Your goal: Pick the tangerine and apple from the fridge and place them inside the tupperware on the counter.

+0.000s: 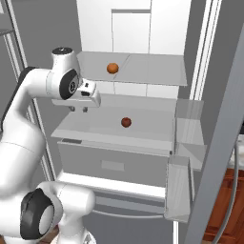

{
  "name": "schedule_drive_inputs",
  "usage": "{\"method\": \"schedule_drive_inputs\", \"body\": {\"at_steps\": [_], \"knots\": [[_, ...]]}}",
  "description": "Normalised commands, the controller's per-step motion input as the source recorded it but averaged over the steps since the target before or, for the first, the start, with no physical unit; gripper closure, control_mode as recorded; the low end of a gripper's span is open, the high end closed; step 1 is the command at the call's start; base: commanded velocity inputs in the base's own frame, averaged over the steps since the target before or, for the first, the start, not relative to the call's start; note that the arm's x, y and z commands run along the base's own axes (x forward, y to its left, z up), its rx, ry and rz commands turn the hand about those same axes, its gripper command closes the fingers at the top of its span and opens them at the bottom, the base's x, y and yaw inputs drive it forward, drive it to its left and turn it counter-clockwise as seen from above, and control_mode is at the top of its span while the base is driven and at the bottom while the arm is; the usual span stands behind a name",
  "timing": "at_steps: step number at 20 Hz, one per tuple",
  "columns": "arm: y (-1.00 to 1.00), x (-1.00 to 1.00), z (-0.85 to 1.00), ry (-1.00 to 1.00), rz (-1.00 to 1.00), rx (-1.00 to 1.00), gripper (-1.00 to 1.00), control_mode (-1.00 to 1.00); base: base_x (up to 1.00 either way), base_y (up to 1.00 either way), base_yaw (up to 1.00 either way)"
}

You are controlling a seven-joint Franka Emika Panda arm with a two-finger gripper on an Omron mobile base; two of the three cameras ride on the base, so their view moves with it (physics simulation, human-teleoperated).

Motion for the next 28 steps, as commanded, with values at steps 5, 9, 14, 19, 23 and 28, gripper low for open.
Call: {"method": "schedule_drive_inputs", "body": {"at_steps": [5,9,14,19,23,28], "knots": [[-0.12,-0.18,-0.04,-0.27,-0.06,0.0,-1.0,-1.0,0.0,0.0,0.0],[-0.37,-0.29,-0.17,-0.64,-0.19,0.0,-1.0,-1.0,0.0,0.0,0.0],[-0.45,-0.05,-0.29,-0.15,-0.12,0.0,-1.0,-1.0,0.0,0.0,0.0],[-0.48,0.02,-0.26,0.04,-0.1,0.0,-1.0,-1.0,0.0,0.0,0.0],[-0.35,0.18,-0.1,0.05,0.0,0.01,-1.0,-1.0,0.0,0.0,0.0],[-0.14,0.3,-0.09,0.0,0.0,0.04,-1.0,-1.0,0.0,0.0,0.0]]}}
